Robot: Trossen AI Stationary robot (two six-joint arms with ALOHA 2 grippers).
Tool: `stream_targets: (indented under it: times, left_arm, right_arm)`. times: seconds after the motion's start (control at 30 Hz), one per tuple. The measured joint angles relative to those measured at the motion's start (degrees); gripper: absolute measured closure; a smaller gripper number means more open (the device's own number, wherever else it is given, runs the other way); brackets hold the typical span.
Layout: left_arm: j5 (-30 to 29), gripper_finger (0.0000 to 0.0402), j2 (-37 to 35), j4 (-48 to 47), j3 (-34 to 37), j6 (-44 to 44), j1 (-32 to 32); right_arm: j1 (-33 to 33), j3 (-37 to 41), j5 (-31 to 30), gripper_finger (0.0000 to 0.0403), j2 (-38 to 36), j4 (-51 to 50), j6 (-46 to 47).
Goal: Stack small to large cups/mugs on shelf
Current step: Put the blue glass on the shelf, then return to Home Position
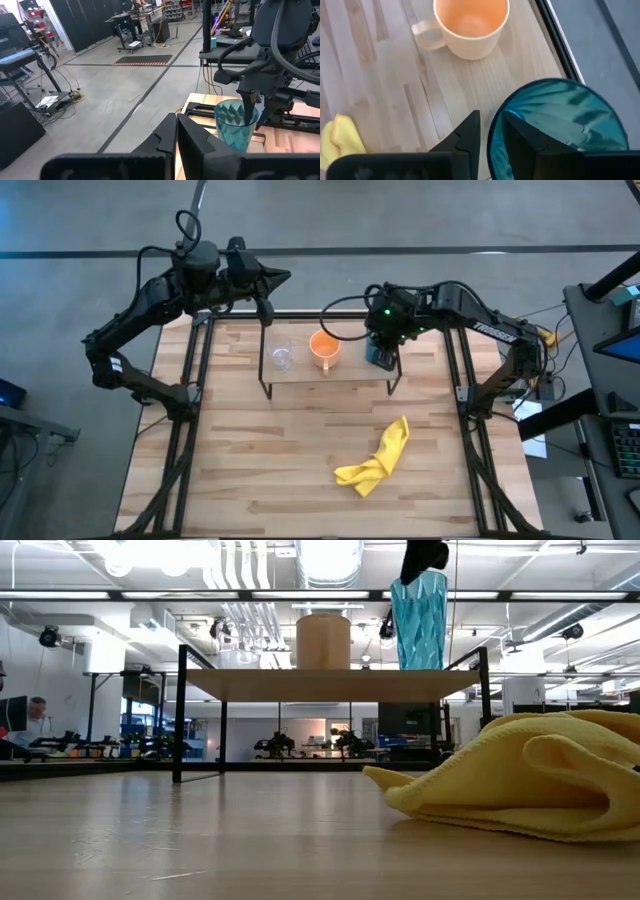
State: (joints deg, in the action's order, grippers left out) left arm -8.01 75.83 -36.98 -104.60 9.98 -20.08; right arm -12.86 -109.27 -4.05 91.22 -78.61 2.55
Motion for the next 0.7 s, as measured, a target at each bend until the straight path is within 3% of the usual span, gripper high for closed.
stream_targets:
  times: [0.43,0.7]
  left_arm:
    - [0.00,0.0402,0.00,-0.01,0.00,-0.02,-0.95]
    - [0.00,0.0402,0.00,-0.50,0.00,-0.02,-0.97]
  right_arm:
    - [0.00,-0.92,0.00,0.0330,0.00,3.40,0.05]
    - [1.33,-11.72,0.02,0.0330,-0.08,2.36,3.90]
